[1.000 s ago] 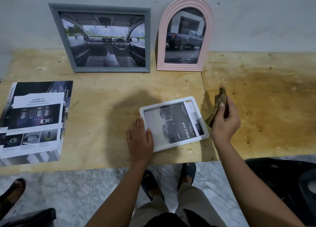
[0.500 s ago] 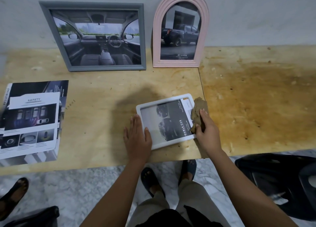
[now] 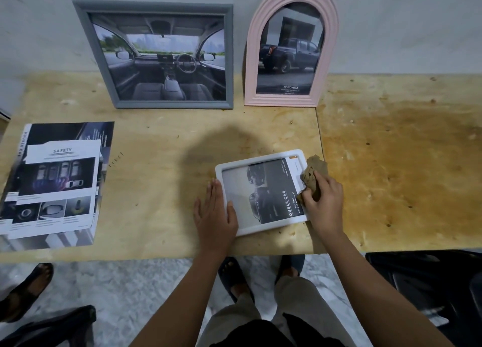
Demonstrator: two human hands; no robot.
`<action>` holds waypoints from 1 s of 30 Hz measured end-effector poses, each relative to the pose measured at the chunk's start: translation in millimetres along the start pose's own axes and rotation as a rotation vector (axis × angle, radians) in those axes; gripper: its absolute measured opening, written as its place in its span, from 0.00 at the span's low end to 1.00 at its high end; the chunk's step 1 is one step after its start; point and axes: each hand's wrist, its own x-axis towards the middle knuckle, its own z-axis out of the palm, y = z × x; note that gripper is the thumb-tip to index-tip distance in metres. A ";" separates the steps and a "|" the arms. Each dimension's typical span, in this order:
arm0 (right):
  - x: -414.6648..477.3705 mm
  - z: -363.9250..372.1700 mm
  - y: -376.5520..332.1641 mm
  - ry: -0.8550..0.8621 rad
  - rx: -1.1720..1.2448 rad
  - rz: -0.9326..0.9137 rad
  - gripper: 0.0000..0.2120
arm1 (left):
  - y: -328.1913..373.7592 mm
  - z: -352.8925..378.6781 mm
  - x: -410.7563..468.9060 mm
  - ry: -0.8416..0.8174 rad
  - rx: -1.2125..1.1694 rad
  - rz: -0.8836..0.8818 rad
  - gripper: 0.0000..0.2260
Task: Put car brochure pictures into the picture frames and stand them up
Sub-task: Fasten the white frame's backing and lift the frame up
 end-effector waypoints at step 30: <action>103.2 4.6 -42.1 0.272 0.649 0.522 0.11 | 1.9 -1.9 -1.1 -0.016 -0.023 -0.028 0.25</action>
